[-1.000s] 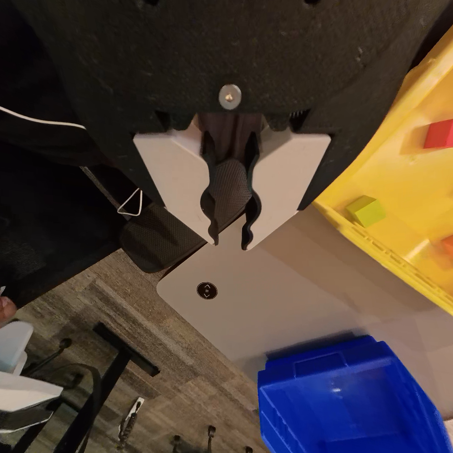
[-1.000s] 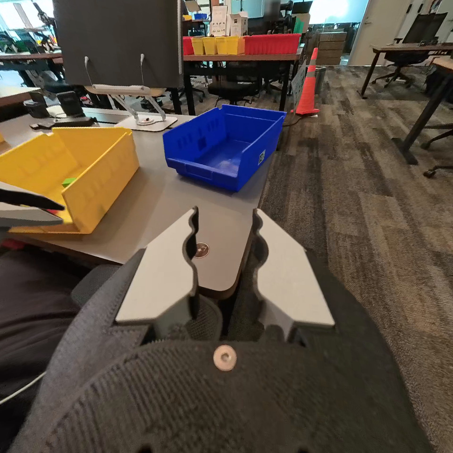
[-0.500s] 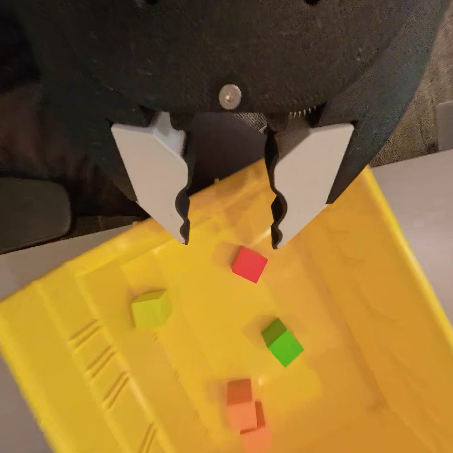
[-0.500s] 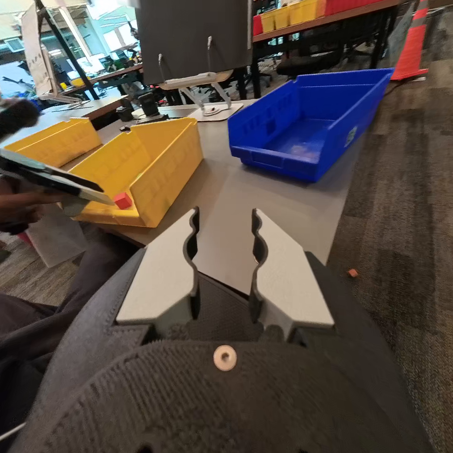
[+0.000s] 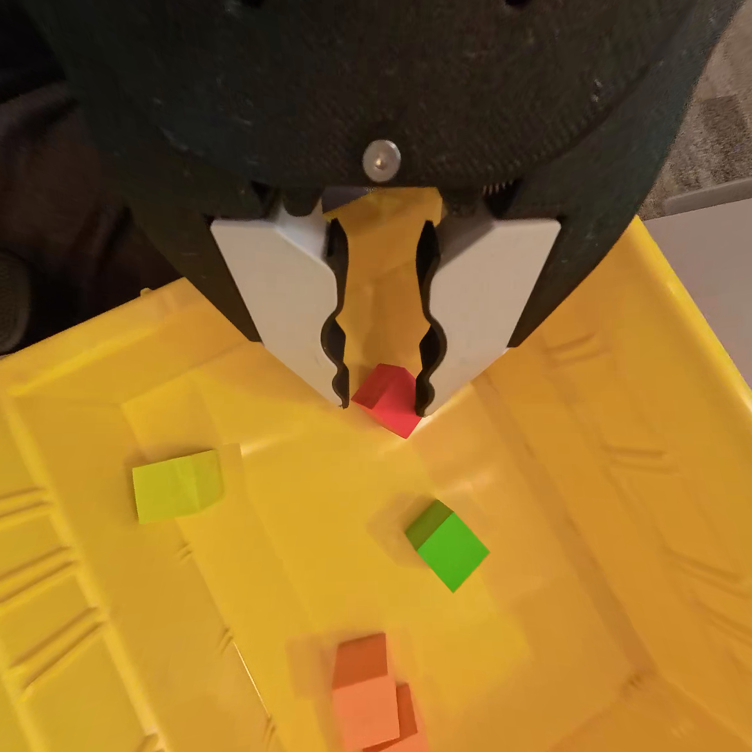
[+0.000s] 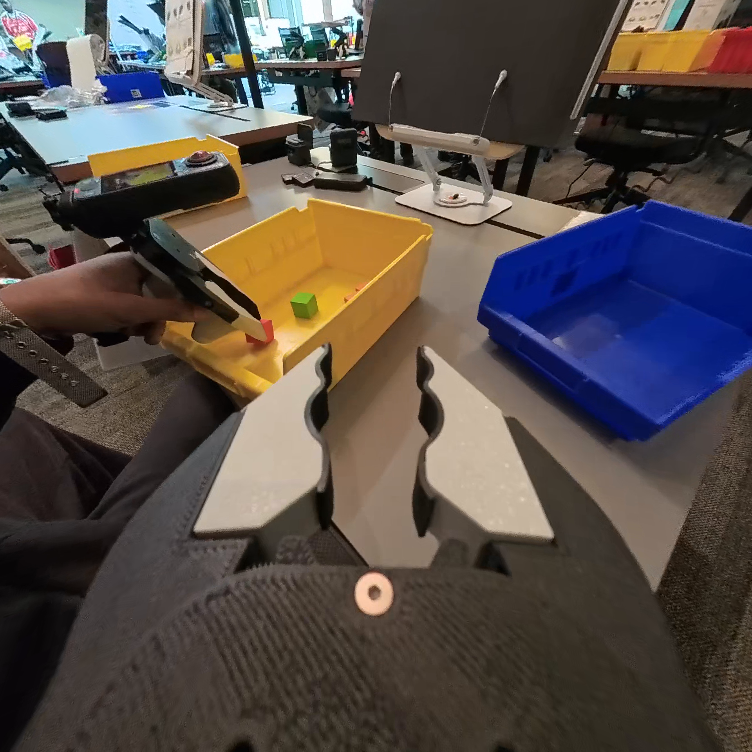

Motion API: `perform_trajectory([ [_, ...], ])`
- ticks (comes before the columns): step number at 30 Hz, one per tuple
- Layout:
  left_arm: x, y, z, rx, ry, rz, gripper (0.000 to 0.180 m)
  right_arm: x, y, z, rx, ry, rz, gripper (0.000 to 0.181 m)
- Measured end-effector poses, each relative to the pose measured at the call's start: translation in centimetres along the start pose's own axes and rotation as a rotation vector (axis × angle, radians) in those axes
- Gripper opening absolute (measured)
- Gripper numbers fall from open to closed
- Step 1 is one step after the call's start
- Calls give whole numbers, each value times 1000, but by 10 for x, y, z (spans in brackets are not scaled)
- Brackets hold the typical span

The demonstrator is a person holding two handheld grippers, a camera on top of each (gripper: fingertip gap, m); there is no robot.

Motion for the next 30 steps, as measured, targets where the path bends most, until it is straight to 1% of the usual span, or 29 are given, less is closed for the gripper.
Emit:
perform_trajectory([
  [3,1,0,1,4,-6,-21,23,-7,-3,4,-20,11,-8,40],
  [6,4,-4,7,-18,-70,-20,23,-8,-9,10,-38,1,-30,39],
  [7,6,-6,11,-32,-98,-24,26,-6,-10,11,-37,-10,-41,39],
  [9,8,-9,15,-51,-124,-22,45,-2,-10,13,-21,-35,-69,39],
  [11,5,-7,11,-26,-76,-30,49,0,-8,14,2,-52,-94,39],
  [13,2,-7,2,-8,-23,-41,48,0,-7,14,15,-55,-103,39],
  [14,2,-8,-1,-9,-17,-41,38,-1,-6,15,16,-56,-102,39],
  [15,3,-9,-2,-12,-17,-43,31,0,-7,16,13,-59,-97,39],
  [16,3,-11,-1,-9,-20,-52,31,0,-7,18,8,-62,-91,39],
  [19,12,-28,24,-32,-108,-80,30,-2,-13,25,-41,-44,-47,35],
  [21,25,-59,59,-103,-222,-148,30,-13,-19,35,-100,-8,-17,32],
  [22,32,-82,77,-175,-287,-202,30,-18,-22,44,-136,5,-11,31],
  [24,36,-146,103,-413,-366,-344,30,-25,-29,64,-218,12,-5,33],
  [25,32,-182,108,-543,-363,-422,30,-29,-32,75,-269,22,11,33],
  [26,22,-215,106,-650,-328,-499,30,-34,-34,85,-321,39,30,33],
  [27,11,-242,97,-706,-269,-573,31,-40,-36,95,-363,55,42,33],
  [30,-14,-291,49,-644,-124,-759,30,-58,-41,117,-424,69,11,33],
])
Point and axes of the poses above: each gripper's, where its closed fingertips meet, z back along the fingers, x out of its top, y = z × x across the jaws, the point moved 4 cm from there along z, back along the fingers, and after that the axes turned 7 degrees about -x, right-handed, at the moved point
